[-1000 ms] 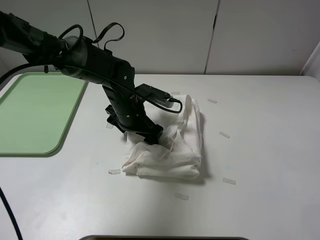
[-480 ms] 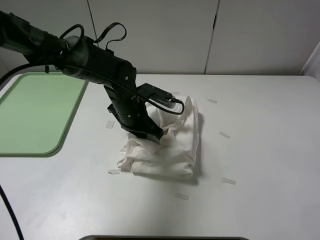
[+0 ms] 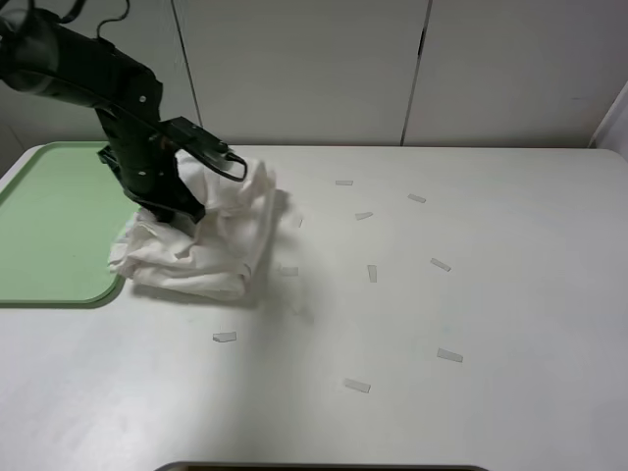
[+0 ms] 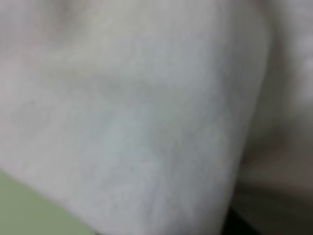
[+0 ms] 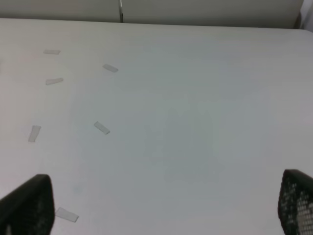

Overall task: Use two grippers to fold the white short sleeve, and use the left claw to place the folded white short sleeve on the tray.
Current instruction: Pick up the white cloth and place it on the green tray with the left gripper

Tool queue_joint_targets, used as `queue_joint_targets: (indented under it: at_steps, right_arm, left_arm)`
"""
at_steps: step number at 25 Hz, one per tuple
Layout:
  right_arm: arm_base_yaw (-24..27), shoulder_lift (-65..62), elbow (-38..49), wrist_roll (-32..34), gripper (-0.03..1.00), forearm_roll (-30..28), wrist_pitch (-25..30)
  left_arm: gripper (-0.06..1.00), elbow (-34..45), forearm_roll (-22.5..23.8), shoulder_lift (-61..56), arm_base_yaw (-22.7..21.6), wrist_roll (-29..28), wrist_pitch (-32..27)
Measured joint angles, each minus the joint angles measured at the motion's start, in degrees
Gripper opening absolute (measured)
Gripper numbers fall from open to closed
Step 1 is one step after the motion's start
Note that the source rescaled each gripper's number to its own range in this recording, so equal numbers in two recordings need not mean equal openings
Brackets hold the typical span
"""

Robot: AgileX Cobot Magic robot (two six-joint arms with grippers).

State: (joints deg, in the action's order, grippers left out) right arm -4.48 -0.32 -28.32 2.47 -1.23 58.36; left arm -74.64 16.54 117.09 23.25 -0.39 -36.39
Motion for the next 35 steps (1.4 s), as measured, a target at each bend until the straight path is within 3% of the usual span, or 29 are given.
queue_joint_targets:
  at_steps: [1,6,9,10,11,13,20,25,32,34,35]
  right_arm:
    - [0.0,0.0,0.0,0.0,1.00,0.0,0.0]
    - [0.0,0.0,0.0,0.0,1.00,0.0,0.0]
    - [0.0,0.0,0.0,0.0,1.00,0.0,0.0]
    - [0.0,0.0,0.0,0.0,1.00,0.0,0.0]
    - [0.0,0.0,0.0,0.0,1.00,0.0,0.0]
    - [0.0,0.0,0.0,0.0,1.00,0.0,0.0]
    - [0.0,0.0,0.0,0.0,1.00,0.0,0.0]
    - [0.0,0.0,0.0,0.0,1.00,0.0,0.0]
    - [0.0,0.0,0.0,0.0,1.00,0.0,0.0]
    - [0.0,0.0,0.0,0.0,1.00,0.0,0.0]
    - [0.0,0.0,0.0,0.0,1.00,0.0,0.0]
  left_arm:
    - [0.10,0.0,0.0,0.0,0.0,0.0,0.0]
    - [0.10,0.0,0.9,0.0,-11.7,6.6,-1.6]
    - [0.10,0.0,0.9,0.0,-13.8,8.8,-1.5]
    - [0.10,0.0,0.8,0.0,-17.4,13.8,-0.3]
    - [0.10,0.0,0.8,0.0,-17.4,13.8,-0.3]
    - [0.10,0.0,0.0,0.0,-21.5,19.7,2.2]
    - [0.10,0.0,0.2,0.0,-30.6,29.3,8.5]
    - [0.10,0.0,1.0,0.0,-34.3,30.5,11.3]
    - [0.10,0.0,1.1,0.0,-34.6,30.6,12.9]
    - [0.20,0.0,1.1,0.0,-34.6,30.6,13.2]
    - [0.34,0.0,1.1,0.0,-34.6,30.6,13.4]
